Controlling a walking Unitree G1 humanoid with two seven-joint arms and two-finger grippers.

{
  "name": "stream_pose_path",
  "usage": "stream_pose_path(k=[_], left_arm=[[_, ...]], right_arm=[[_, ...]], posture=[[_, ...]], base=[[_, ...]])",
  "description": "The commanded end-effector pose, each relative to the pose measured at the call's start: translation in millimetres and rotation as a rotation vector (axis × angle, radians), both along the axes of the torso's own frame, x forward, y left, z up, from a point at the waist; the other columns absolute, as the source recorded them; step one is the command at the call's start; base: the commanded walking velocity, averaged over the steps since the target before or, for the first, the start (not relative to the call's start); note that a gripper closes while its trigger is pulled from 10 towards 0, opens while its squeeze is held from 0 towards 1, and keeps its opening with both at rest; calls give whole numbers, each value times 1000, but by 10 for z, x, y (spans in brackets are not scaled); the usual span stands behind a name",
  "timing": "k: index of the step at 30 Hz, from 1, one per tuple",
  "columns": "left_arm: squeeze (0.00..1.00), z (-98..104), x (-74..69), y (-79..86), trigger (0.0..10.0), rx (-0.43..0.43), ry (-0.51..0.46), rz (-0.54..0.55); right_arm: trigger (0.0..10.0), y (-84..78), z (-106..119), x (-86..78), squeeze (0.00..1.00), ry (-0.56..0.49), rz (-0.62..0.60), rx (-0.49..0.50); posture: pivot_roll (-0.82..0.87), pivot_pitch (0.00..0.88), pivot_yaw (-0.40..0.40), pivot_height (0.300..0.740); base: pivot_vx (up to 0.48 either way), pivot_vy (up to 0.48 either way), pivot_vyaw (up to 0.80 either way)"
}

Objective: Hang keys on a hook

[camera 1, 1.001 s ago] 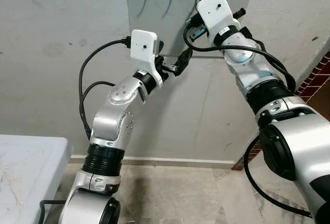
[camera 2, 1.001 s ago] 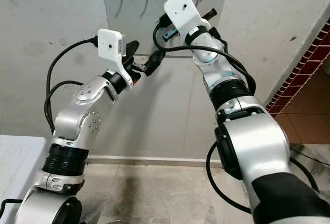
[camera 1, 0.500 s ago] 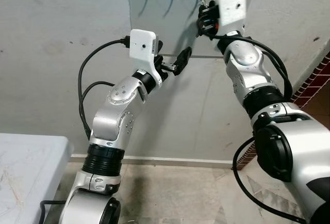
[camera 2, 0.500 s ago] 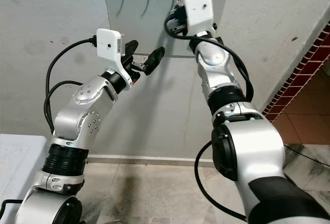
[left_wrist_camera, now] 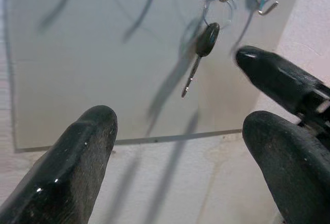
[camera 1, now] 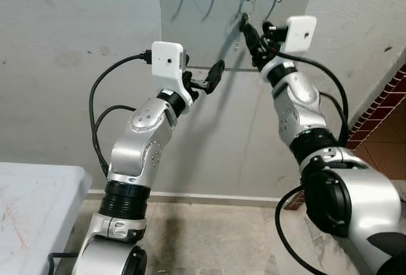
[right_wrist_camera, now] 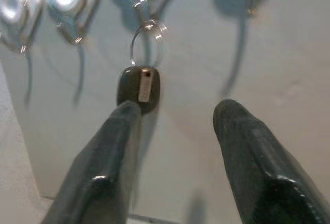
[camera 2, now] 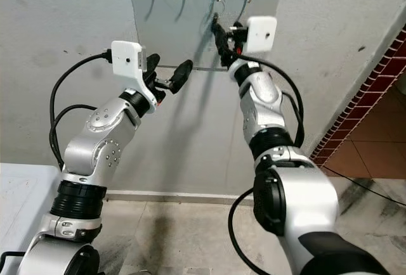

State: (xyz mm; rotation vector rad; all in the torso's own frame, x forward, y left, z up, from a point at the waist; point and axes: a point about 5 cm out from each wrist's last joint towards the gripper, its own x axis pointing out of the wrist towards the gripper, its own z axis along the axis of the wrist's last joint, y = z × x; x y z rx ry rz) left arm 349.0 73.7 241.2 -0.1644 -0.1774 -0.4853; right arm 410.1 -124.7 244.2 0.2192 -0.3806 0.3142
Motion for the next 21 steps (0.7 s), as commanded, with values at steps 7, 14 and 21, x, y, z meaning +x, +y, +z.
stream_pose_path(k=[7,14,21], left_arm=[[0,-119,-11,59,10000,8,21,51],[0,-547,-67,233,10000,48,97,136],[0,-1125,-195,476,10000,36,219,225]], right_arm=[[10000,-42,-165,-72,1000,-12,-5,47],[10000,-73,-458,-190,1000,13,-17,35],[10000,-192,-974,-401,1000,122,-80,-17]], posture=[[58,64,-23,732],[54,66,-17,732],[52,65,-11,732]], base=[[0,0,0],[0,0,0],[0,0,0]])
